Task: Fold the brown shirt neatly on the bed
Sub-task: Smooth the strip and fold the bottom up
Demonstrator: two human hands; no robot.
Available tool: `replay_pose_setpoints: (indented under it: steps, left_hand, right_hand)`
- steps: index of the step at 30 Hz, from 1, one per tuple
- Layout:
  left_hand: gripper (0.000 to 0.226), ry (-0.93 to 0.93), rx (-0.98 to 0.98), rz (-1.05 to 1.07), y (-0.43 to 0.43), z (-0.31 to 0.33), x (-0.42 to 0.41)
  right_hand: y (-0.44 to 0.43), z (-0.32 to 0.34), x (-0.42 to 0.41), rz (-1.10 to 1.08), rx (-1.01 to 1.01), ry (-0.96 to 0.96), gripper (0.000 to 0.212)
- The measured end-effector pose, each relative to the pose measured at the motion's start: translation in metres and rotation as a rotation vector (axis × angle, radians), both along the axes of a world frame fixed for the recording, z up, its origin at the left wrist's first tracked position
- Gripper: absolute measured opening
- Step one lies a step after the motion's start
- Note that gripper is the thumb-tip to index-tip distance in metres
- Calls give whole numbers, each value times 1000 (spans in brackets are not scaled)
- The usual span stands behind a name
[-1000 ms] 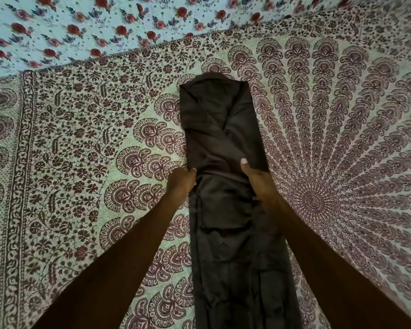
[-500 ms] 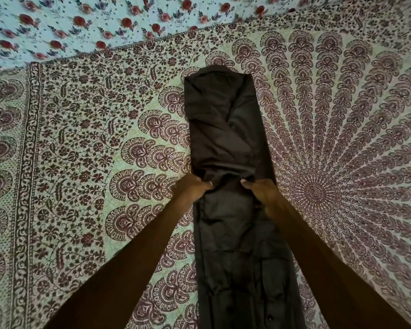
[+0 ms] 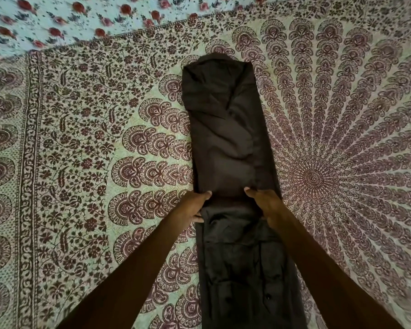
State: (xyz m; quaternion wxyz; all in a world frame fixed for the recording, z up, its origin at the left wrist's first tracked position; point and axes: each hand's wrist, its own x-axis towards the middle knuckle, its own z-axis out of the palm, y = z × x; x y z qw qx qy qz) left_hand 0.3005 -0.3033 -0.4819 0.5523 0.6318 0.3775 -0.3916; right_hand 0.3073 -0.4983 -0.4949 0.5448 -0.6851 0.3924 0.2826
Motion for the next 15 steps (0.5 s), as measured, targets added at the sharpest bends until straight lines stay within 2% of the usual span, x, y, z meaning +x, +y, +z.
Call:
replay_pose_setpoints:
  steps: [3, 6, 7, 10, 12, 14, 15]
  left_hand:
    - [42, 24, -64, 84, 2, 0, -7]
    - [44, 8, -38, 113, 1, -1, -16]
    - [41, -12, -32, 124, 0, -1, -18]
    - [36, -135, -48, 142, -3, 3, -26]
    - [43, -227, -34, 86, -1, 5, -34]
    - [64, -267, 20, -61, 7, -7, -42]
    - [65, -265, 21, -134, 10, -8, -44]
  right_hand:
    - [-6, -2, -1, -40, 63, 2, 74]
    - [-16, -14, -9, 10, 118, 3, 98]
    - [-12, 3, -13, 36, 122, 18, 93]
    - [-7, 29, -32, 184, 136, 29, 44]
    - [-13, 25, -46, 284, 119, 26, 23]
    - [-15, 21, -54, 346, 114, 42, 23]
    - [-15, 18, -56, 361, 116, 52, 27]
